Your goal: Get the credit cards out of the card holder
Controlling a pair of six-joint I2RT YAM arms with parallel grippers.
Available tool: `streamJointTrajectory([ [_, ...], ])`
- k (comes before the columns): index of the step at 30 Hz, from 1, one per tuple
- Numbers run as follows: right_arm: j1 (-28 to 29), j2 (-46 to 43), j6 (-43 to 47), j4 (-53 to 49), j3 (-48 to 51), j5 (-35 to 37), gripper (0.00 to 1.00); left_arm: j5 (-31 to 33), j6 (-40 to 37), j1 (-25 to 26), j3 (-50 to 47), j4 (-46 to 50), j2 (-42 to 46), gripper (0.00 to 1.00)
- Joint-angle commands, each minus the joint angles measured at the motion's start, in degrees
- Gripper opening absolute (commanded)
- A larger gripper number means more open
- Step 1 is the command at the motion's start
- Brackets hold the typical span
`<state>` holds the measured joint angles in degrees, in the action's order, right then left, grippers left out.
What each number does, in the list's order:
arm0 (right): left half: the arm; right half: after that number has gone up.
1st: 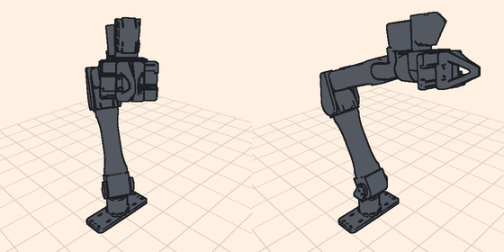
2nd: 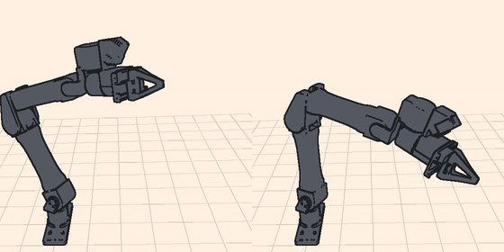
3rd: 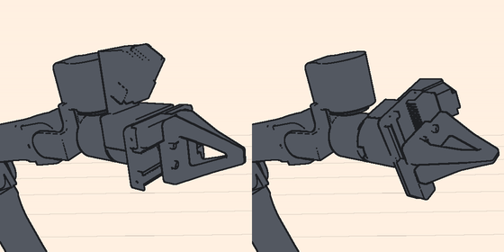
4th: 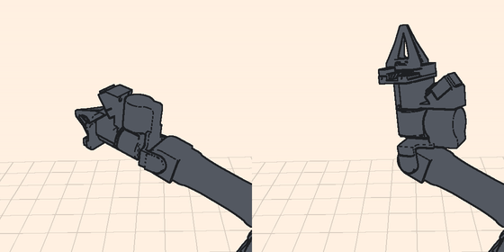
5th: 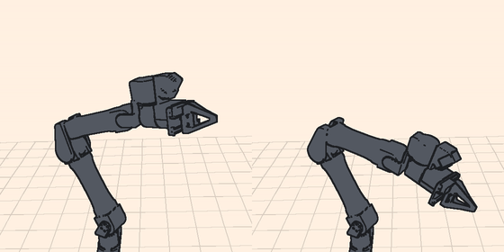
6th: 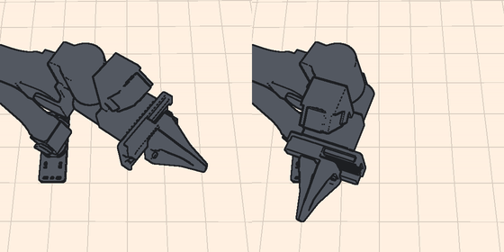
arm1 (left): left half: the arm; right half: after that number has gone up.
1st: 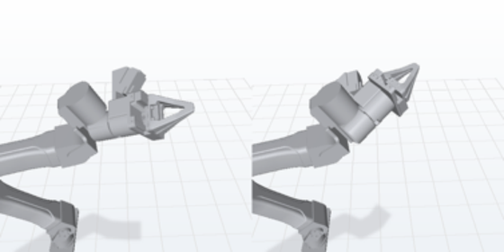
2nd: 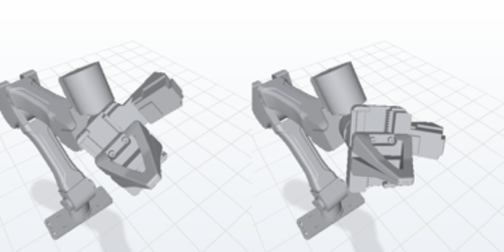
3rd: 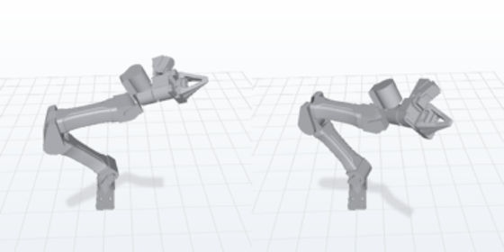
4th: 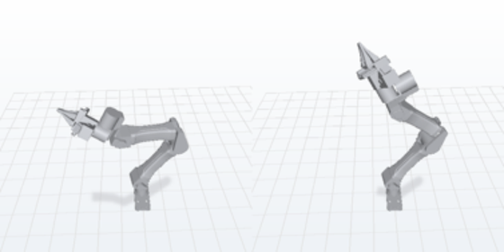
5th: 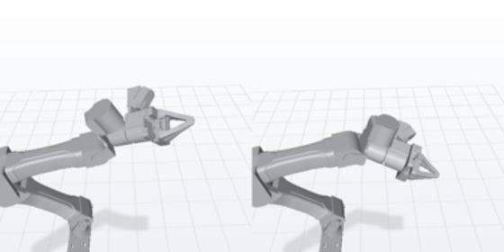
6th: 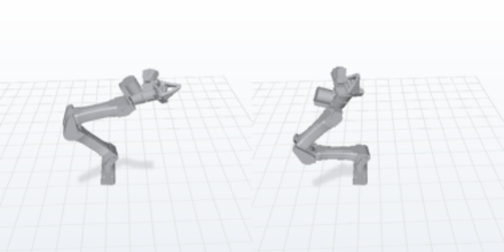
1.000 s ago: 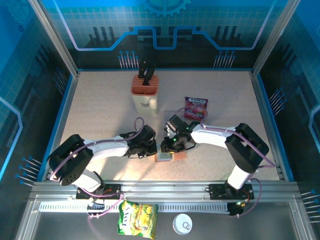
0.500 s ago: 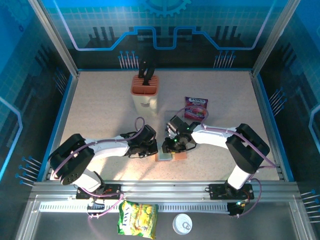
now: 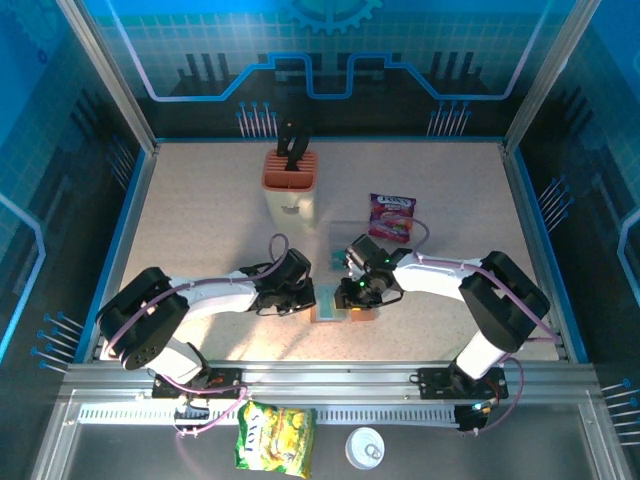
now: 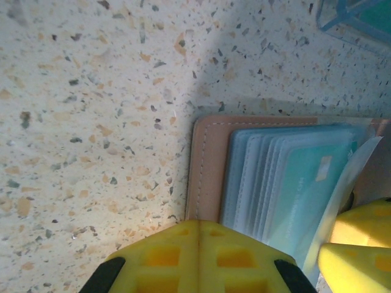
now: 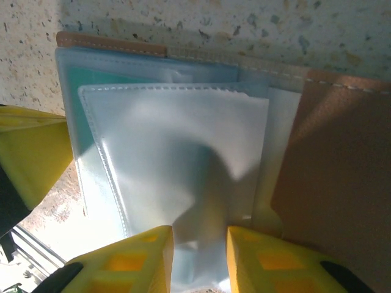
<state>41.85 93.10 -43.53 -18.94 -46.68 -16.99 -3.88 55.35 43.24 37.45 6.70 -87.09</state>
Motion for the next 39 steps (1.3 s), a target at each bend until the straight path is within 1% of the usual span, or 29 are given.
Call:
streamJointTrajectory([
  [1, -0.73, -1.01, -0.47, 2.78, 1.95, -1.72, 0.29, 1.07, -0.60, -0.60, -1.42, 2.97, 0.17, 0.00],
  [3, -1.05, -1.17, -0.98, 4.36, 2.73, -2.90, 0.29, 1.33, -0.59, -0.61, -1.24, 3.42, 1.66, 0.00],
  [5, -1.43, -1.17, -1.45, 5.71, 3.35, -3.74, 0.29, 1.38, -0.87, -0.54, -0.99, 3.12, 3.50, 0.03],
  [7, -1.59, -1.25, -1.97, 7.23, 4.34, -4.48, 0.29, 0.93, -1.60, -0.53, -0.67, 2.15, 5.37, 0.09],
  [11, -2.23, -1.67, -2.80, 10.38, 6.18, -6.00, 0.29, 1.16, -0.41, -0.37, -0.07, 2.01, 8.64, 0.18],
  [15, -3.05, -1.89, -3.96, 14.37, 8.40, -8.12, 0.29, -2.65, 1.04, -0.24, -0.27, -2.45, 9.33, 0.27],
  [17, -3.57, -1.96, -4.28, 17.05, 9.67, -9.55, 0.29, -4.19, 1.50, -0.17, 0.19, -3.15, 8.33, 0.30],
  [23, -5.24, -1.49, -6.52, 24.78, 13.29, -13.37, 0.29, -5.92, 2.79, 0.68, 0.78, -5.44, 4.47, 0.33],
  [27, -5.71, -1.34, -6.92, 25.93, 14.29, -13.94, 0.29, -7.08, 3.40, 1.07, 1.33, -7.48, 2.20, 0.35],
  [35, -6.01, -2.21, -6.82, 25.67, 14.59, -14.08, 0.28, -8.85, 4.65, 1.49, 1.75, -11.14, -0.33, 0.31],
  [39, -6.07, -4.20, -6.84, 24.10, 14.04, -13.90, 0.29, -9.53, 5.79, 1.79, 1.31, -13.57, -1.23, 0.26],
])
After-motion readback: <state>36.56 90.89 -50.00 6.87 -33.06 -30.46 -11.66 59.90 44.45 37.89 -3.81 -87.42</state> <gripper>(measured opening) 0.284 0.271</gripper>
